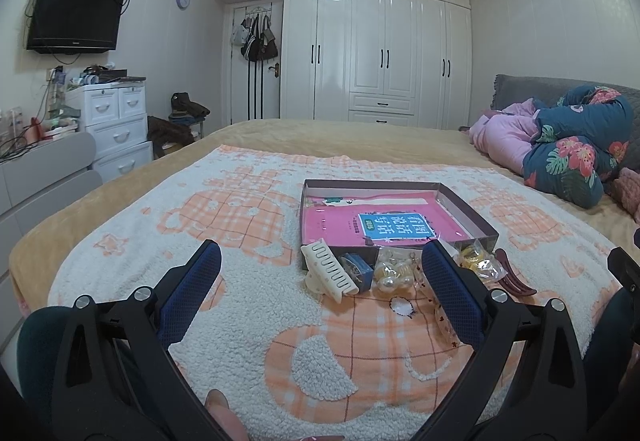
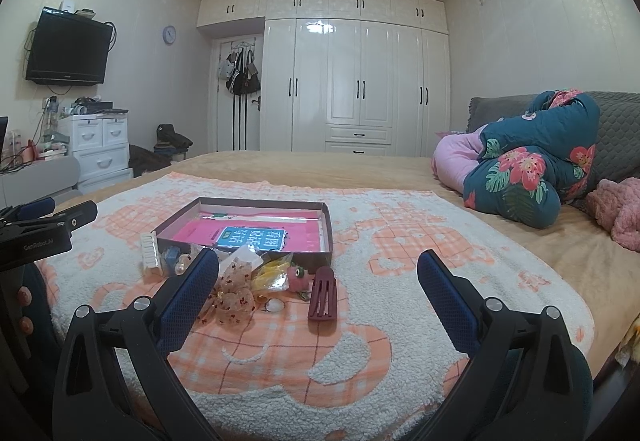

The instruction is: Organize jewelry

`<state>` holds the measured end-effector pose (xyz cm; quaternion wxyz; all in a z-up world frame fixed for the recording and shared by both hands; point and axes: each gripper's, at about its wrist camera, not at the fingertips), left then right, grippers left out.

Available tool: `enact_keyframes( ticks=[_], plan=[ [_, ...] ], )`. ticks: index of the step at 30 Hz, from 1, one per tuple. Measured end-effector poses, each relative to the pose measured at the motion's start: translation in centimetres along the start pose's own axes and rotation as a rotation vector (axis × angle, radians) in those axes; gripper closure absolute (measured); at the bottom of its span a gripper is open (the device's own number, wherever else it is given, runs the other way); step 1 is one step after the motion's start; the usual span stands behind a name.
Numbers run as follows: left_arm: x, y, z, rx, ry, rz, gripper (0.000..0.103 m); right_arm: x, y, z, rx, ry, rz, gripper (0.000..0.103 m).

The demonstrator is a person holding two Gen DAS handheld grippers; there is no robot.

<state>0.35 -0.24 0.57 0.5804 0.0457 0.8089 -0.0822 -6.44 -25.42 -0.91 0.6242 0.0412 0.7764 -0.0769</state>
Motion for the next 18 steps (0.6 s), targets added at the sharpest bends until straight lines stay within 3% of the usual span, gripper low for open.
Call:
enact_keyframes(
  ticks=[18],
  plan=[
    [0.04,-0.27,-0.29,0.0,-0.002,0.0,0.011,0.04,0.03,-0.02,0.0,0.0,0.0,0.006]
  ],
)
Point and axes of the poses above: each gripper's, at about its wrist camera, not at the fingertips, and z roughly the way its jaws point, y to its left, x to its underside, and after that the axes turned 11 degrees about x, right-handed
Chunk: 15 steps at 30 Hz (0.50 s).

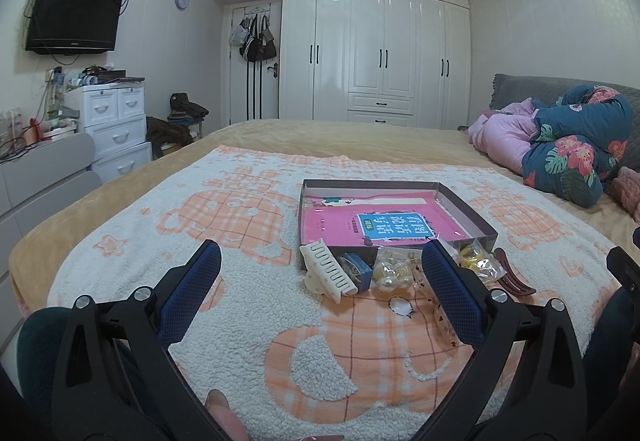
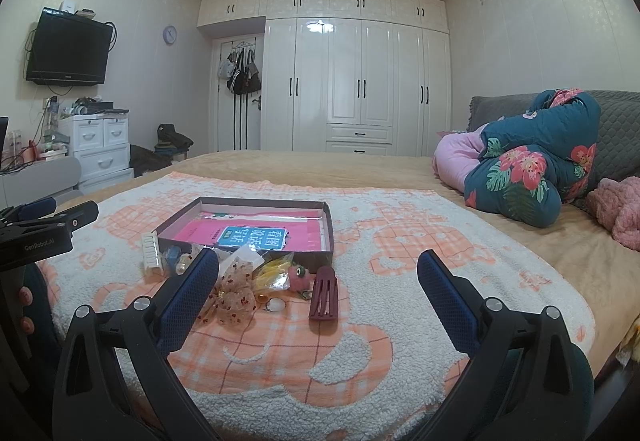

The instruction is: Organize jewelry

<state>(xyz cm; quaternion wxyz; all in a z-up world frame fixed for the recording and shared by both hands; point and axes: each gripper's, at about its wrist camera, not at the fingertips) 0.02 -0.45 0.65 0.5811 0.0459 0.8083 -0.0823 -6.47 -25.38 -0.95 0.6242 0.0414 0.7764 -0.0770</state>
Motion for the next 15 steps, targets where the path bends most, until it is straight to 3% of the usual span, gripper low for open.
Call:
enact_keyframes(
  ticks=[15],
  plan=[
    [0.16,0.08,0.05,0.002,0.002,-0.004,0.011,-0.01,0.23,0.12,-0.005,0.008,0.0,0.006]
  ],
)
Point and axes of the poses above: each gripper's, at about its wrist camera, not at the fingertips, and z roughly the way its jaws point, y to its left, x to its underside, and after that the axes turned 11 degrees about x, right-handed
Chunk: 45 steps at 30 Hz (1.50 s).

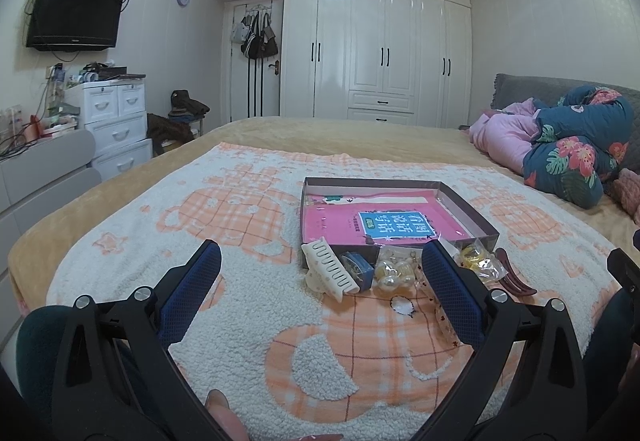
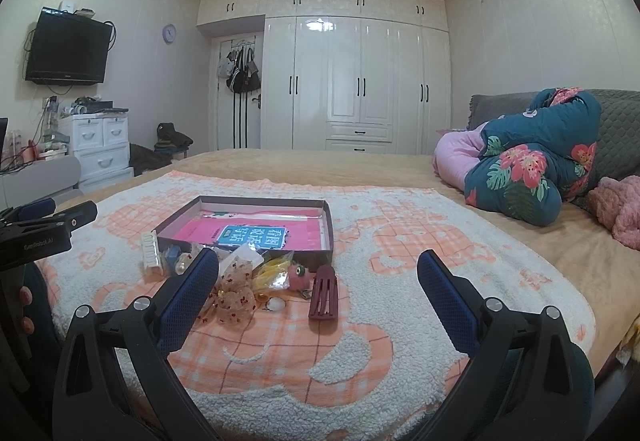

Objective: Organize jewelry
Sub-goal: 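Grasp the sheer red-dotted bow with the right tool while the left tool grasps the white claw clip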

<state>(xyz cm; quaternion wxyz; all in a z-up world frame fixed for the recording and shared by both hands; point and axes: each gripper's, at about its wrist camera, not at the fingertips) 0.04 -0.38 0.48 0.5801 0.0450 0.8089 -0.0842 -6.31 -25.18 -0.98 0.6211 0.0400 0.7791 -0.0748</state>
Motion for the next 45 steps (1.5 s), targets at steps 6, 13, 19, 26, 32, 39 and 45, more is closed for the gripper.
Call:
enact_keyframes(
  ticks=[6,13,19,26,32,39,45],
  plan=[
    [0.1,0.6,0.1,-0.002,0.011,-0.014,0.011,-0.1,0.1,0.5,-0.027,0.016,-0.01,0.006],
    [0.2,1.7,0.4,-0.018,0.028,-0.041,0.011,-0.1,1.7,1.4,-0.092,0.055,-0.067,0.006],
    [0.1,3.2,1.0,-0.044,0.049,-0.082,0.011,-0.2,3.3,2.7,-0.139,0.094,-0.109,0.006],
    [0.4,4.4,2.1,-0.056,0.103,-0.124,0.011,-0.3,5.6,4.3,-0.195,0.128,-0.149,0.006],
    [0.6,5.2,3.5,-0.059,0.154,-0.149,0.011,-0.3,7.7,6.1,-0.227,0.172,-0.18,0.006],
    [0.6,6.0,5.4,-0.034,0.211,-0.18,0.011,0.1,9.1,8.1,-0.239,0.216,-0.184,0.006],
    [0.6,6.7,7.3,-0.002,0.259,-0.208,0.011,0.8,10.6,9.7,-0.249,0.267,-0.203,0.006]
  ],
)
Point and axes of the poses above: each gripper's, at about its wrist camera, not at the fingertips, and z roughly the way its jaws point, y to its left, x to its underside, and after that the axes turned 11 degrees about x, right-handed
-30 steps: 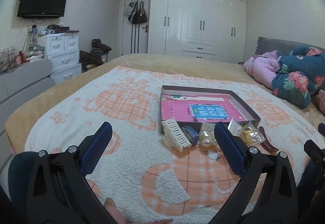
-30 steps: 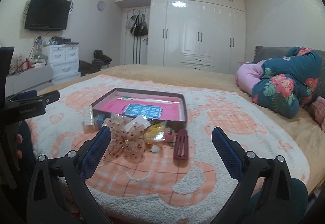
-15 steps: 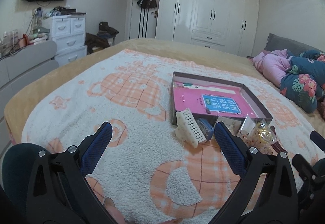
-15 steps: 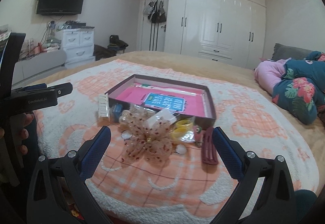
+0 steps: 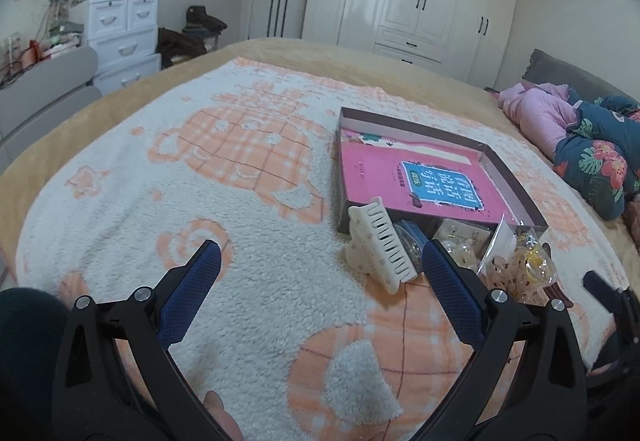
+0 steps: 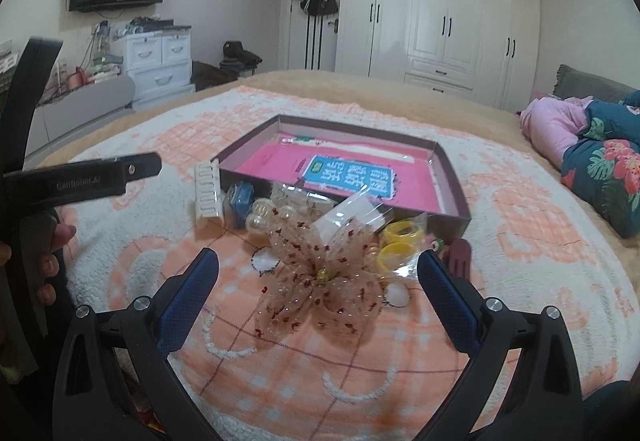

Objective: Organize jewelry
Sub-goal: 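Grasp the sheer red-dotted bow with the right tool while the left tool grasps the white claw clip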

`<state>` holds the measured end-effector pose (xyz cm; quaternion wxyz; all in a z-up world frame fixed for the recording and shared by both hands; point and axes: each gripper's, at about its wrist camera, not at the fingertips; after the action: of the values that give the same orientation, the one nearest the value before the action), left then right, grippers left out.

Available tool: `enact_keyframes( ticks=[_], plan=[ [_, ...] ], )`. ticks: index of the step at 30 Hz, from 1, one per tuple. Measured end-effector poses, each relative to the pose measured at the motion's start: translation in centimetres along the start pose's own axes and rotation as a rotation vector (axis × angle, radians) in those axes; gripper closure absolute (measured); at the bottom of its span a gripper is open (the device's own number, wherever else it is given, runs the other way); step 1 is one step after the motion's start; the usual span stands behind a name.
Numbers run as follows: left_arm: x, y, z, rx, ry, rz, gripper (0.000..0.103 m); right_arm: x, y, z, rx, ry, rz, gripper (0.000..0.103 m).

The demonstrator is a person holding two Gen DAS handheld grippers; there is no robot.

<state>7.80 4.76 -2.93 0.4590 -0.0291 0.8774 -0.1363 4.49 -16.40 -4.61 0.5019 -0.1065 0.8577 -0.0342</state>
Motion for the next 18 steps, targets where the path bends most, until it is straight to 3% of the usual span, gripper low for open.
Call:
enact_keyframes(
  ticks=[6,11,14,18],
  plan=[
    [-1.1,0.1,1.9,0.028,0.03,-0.009,0.011,-0.1,1.2,2.5,-0.004,0.058,-0.027,0.006],
    [-1.3,0.4,4.2,0.055,0.1,-0.04,0.011,-0.1,1.7,4.3,-0.021,0.101,-0.03,0.008],
    [-1.2,0.8,5.6,0.071,0.145,-0.075,0.012,0.1,1.9,5.2,-0.037,0.128,-0.035,0.02],
    [-1.3,1.1,7.1,0.109,0.182,-0.117,0.017,0.6,1.9,5.8,-0.043,0.156,-0.034,0.024]
  ],
)
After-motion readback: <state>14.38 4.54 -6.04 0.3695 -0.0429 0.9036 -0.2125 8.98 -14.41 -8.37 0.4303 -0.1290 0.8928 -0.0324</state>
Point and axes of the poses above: each gripper's, at about its wrist camera, not at the fingertips, and z roughly the way its jaws point, y to its left, x to its underside, and after that the axes turned 11 degrees about x, right-handed
